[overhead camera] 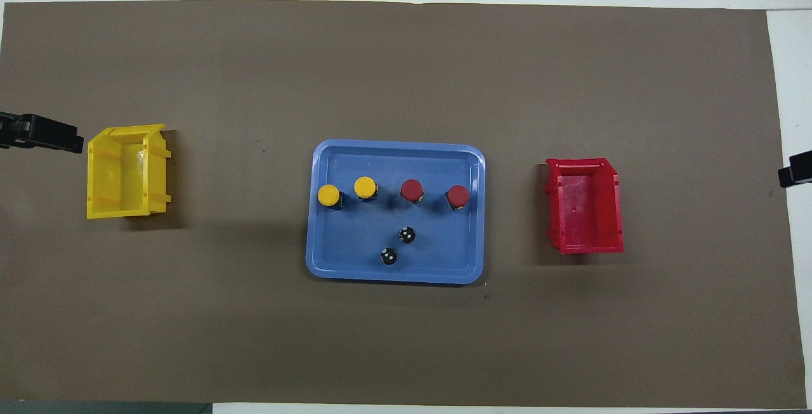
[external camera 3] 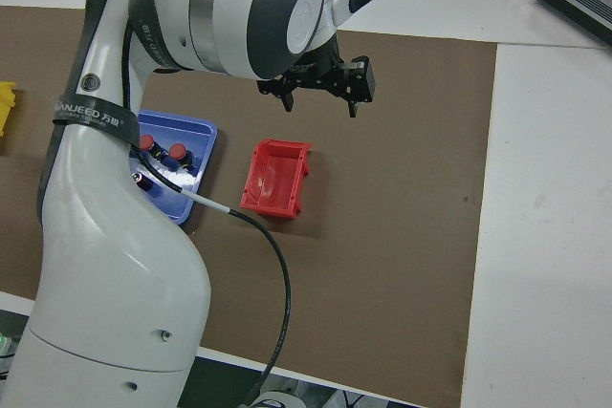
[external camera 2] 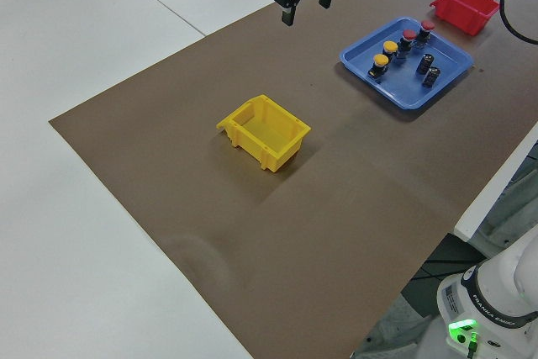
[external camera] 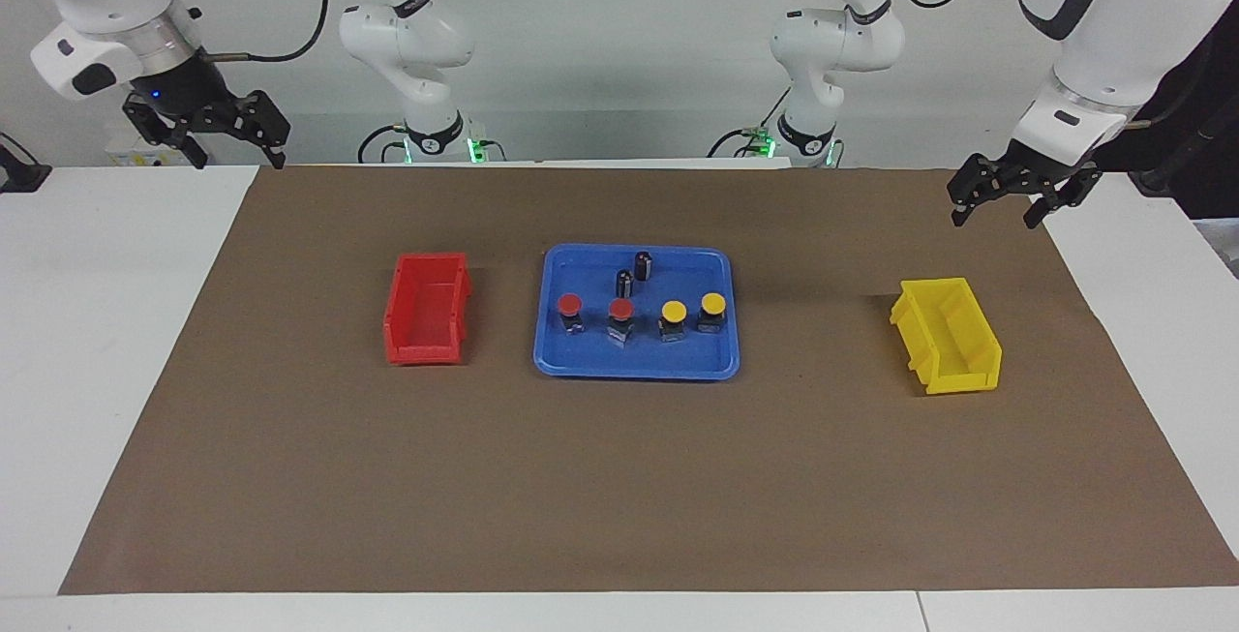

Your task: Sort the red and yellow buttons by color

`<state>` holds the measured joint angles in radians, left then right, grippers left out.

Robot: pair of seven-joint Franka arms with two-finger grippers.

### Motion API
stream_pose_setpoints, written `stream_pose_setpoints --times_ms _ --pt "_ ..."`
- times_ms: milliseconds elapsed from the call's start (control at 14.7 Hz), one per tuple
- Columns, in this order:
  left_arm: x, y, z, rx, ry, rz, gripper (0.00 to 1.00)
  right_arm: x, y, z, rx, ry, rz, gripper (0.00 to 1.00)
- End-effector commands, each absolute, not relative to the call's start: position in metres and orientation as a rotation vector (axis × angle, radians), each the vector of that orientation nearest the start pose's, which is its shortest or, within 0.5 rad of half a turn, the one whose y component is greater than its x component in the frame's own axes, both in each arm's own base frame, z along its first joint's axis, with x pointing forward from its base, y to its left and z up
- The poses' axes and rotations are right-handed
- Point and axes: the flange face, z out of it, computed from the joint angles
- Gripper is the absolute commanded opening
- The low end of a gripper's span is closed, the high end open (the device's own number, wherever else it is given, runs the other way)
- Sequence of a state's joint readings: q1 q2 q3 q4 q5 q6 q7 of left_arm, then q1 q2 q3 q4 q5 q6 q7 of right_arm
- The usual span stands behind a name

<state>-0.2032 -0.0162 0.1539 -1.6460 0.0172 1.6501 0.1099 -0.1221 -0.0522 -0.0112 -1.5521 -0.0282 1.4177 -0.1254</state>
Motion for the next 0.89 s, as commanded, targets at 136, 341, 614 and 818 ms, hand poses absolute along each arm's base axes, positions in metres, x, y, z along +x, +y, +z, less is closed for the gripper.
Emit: stream_pose_setpoints --times_ms 136,341,614,818 --pt "0.549 -0.022 0.606 -3.127 0.258 -0.052 1.0 0.511 -0.072 0.648 -3.15 0.091 0.136 1.0" --pt "0.549 -0.023 0.606 -3.127 0.261 -0.052 1.0 0.511 -0.071 0.648 -3.151 0.086 0.134 1.0" --pt "0.549 -0.022 0.606 -3.127 0.258 -0.052 1.0 0.508 -0.071 0.647 -3.152 0.084 0.149 1.0" --pt "0.549 -0.023 0.606 -3.127 0.261 -0.052 1.0 0.515 -0.049 0.649 -3.164 0.023 0.128 1.0"
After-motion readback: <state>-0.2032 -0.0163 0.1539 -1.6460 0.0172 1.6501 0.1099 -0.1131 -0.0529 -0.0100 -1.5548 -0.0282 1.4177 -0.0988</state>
